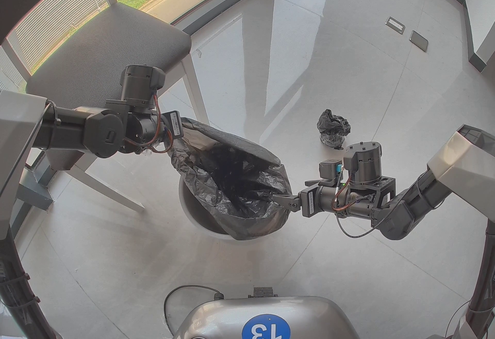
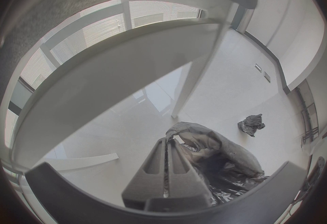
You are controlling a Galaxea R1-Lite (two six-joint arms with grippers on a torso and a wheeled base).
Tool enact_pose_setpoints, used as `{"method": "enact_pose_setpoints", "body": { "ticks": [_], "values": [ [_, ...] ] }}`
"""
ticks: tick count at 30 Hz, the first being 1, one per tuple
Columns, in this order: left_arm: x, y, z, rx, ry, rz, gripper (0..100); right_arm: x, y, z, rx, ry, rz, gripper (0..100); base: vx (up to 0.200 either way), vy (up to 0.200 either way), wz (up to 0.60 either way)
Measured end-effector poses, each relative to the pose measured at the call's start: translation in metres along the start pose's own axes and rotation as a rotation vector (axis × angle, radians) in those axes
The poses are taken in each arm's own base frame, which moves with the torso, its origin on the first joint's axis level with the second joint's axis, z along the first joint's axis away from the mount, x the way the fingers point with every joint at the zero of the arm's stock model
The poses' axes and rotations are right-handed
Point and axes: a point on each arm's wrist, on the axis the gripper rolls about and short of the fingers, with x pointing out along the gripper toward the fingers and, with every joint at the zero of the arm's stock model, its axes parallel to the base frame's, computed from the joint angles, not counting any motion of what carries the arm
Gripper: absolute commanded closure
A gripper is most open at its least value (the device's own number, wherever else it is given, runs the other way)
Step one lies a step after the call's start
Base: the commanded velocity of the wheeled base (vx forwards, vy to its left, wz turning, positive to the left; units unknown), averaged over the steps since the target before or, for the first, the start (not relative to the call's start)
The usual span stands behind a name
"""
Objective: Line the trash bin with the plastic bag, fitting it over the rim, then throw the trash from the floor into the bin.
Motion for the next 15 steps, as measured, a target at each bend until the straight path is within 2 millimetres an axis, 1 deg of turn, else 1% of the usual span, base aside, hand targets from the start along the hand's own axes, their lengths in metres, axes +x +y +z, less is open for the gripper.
{"method": "enact_pose_setpoints", "body": {
  "ticks": [8, 15],
  "values": [
    [0.014, 0.02, 0.004, -0.013, -0.002, 0.052, 100, -0.006, 0.004, 0.003, -0.006, -0.012, 0.006, 0, 0.0, 0.0, 0.0],
    [0.018, 0.021, 0.001, -0.017, 0.004, 0.059, 100, -0.008, 0.007, 0.003, -0.01, -0.015, 0.014, 0, 0.0, 0.0, 0.0]
  ]
}}
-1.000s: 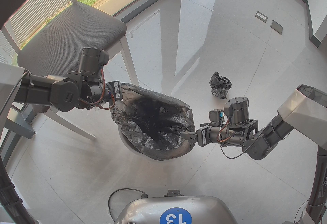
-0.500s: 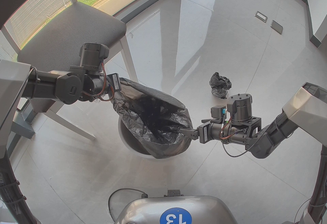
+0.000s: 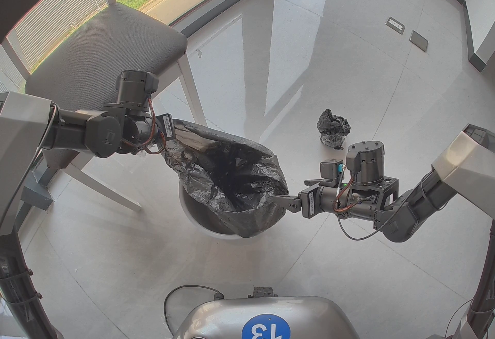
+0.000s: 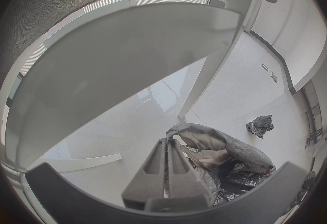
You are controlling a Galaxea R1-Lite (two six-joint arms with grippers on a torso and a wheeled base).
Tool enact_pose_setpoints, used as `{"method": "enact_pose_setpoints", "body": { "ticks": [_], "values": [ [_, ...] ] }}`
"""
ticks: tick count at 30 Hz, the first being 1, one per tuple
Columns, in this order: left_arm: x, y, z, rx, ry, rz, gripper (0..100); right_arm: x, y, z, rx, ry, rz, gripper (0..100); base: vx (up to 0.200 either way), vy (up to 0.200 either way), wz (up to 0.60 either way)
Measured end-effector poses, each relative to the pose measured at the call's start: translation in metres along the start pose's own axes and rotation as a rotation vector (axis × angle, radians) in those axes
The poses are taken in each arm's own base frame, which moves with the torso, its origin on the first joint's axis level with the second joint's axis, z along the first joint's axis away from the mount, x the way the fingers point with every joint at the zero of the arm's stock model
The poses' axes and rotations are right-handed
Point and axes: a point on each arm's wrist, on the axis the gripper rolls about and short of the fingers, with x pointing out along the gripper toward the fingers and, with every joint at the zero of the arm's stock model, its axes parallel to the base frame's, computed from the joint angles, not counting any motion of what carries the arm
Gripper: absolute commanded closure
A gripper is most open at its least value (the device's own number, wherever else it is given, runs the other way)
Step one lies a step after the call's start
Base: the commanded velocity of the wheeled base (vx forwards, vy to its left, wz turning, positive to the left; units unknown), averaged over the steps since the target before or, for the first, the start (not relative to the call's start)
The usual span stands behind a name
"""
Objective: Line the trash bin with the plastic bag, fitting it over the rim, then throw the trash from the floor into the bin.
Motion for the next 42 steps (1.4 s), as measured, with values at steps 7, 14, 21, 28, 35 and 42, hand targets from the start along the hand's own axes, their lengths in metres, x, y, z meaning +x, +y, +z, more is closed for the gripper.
{"method": "enact_pose_setpoints", "body": {
  "ticks": [7, 14, 21, 28, 35, 42],
  "values": [
    [0.002, -0.008, -0.004, 0.005, 0.002, -0.016, 100, -0.002, 0.001, -0.002, 0.0, 0.002, 0.002, 0, 0.0, 0.0, 0.0],
    [0.008, -0.016, -0.003, 0.007, -0.012, -0.019, 100, -0.004, 0.004, 0.0, -0.004, -0.006, 0.008, 0, 0.0, 0.0, 0.0],
    [0.014, -0.029, 0.001, -0.019, -0.049, -0.043, 100, -0.008, 0.008, 0.0, -0.008, -0.008, 0.014, 0, 0.0, 0.0, 0.0],
    [0.013, -0.047, 0.009, -0.095, -0.122, -0.106, 100, -0.011, 0.01, -0.001, -0.01, -0.013, 0.021, 0, 0.0, 0.0, 0.0],
    [0.008, -0.059, 0.015, -0.129, -0.168, -0.151, 100, -0.013, 0.012, -0.001, -0.011, -0.012, 0.023, 0, 0.0, 0.0, 0.0],
    [0.016, -0.054, 0.01, -0.125, -0.157, -0.128, 100, -0.014, 0.012, -0.003, -0.01, -0.003, 0.021, 0, 0.0, 0.0, 0.0]
  ]
}}
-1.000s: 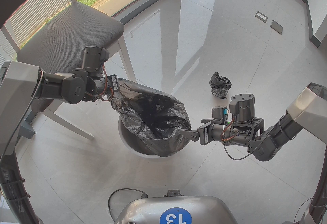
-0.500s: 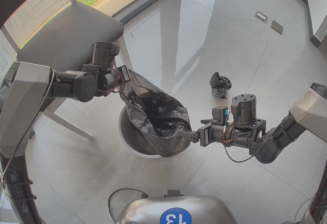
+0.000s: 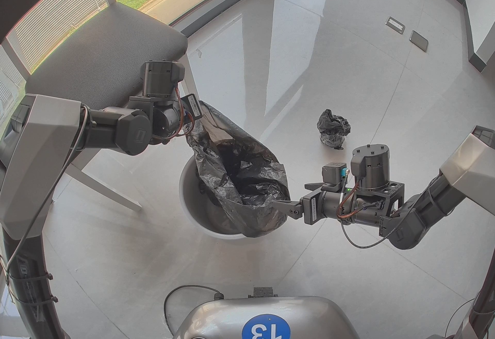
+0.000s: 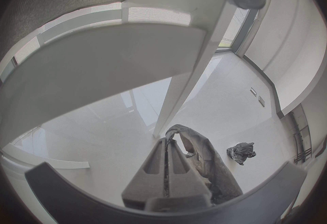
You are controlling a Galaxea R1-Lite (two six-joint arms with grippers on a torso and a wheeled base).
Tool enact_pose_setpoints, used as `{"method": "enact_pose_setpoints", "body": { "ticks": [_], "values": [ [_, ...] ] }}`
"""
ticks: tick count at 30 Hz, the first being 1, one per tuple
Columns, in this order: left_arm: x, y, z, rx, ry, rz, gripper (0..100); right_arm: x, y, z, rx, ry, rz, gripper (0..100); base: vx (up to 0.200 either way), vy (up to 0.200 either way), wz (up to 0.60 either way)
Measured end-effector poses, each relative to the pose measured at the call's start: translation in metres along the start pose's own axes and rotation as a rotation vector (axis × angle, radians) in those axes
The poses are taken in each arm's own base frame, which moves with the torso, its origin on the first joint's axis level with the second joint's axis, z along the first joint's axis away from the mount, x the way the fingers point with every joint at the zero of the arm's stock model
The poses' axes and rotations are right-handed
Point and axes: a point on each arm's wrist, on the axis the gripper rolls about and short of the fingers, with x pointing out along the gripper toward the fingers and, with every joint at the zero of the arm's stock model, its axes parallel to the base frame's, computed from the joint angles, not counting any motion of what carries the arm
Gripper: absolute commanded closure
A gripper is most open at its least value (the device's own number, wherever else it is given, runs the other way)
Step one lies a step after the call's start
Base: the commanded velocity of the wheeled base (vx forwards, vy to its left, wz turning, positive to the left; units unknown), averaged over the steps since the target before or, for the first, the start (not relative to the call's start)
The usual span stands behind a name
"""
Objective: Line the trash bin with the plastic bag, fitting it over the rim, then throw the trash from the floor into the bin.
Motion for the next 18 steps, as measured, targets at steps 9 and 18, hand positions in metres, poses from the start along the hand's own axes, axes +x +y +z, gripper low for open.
{"method": "enact_pose_setpoints", "body": {
  "ticks": [9, 18],
  "values": [
    [0.006, 0.018, -0.008, 0.034, 0.029, 0.072, 100, -0.001, 0.0, -0.001, 0.001, 0.003, -0.001, 0, 0.0, 0.0, 0.0],
    [0.007, 0.024, -0.008, 0.038, 0.024, 0.1, 100, 0.0, 0.002, -0.001, -0.002, 0.003, 0.005, 0, 0.0, 0.0, 0.0]
  ]
}}
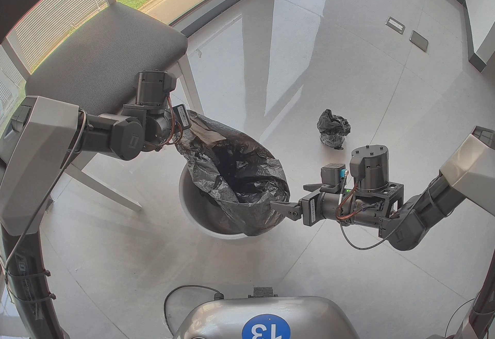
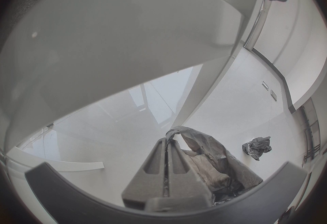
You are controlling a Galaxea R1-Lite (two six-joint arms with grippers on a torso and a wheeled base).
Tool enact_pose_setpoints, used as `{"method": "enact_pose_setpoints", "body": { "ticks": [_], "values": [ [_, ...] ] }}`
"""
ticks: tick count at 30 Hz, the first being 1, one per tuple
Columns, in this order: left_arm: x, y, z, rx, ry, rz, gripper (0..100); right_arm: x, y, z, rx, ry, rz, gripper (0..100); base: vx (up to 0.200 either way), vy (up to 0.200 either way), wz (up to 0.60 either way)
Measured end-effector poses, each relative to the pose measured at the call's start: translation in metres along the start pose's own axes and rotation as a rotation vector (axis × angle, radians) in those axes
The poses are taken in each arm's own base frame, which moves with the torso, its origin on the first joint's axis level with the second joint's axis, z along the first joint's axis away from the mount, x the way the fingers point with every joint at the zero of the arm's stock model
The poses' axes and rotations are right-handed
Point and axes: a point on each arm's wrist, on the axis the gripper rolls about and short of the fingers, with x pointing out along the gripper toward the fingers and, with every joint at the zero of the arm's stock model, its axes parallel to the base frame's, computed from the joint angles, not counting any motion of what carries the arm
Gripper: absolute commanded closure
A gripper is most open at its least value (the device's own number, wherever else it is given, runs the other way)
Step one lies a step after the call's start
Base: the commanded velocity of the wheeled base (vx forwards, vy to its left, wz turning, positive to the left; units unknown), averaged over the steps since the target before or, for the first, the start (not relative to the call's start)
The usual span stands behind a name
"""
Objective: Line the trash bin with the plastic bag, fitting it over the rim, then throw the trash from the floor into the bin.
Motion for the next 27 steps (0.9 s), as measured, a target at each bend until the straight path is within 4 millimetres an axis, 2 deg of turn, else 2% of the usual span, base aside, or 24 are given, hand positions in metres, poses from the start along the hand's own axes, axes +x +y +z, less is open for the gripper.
{"method": "enact_pose_setpoints", "body": {
  "ticks": [1, 16, 22, 27],
  "values": [
    [0.0, 0.0, 0.0, -0.001, -0.002, 0.0, 0, 0.0, 0.0, 0.0, 0.0, 0.0, 0.001, 0, 0.0, 0.0, 0.0],
    [-0.007, 0.007, 0.005, 0.009, -0.012, 0.05, 0, 0.001, 0.002, 0.001, -0.004, -0.007, 0.004, 0, 0.0, 0.0, 0.0],
    [-0.026, 0.004, 0.013, 0.042, -0.033, 0.059, 0, 0.003, 0.005, 0.01, -0.032, -0.049, 0.015, 0, 0.0, 0.0, 0.0],
    [-0.055, 0.009, 0.022, 0.069, -0.031, 0.054, 0, 0.008, 0.015, 0.02, -0.099, -0.081, 0.042, 0, 0.0, 0.0, 0.0]
  ]
}}
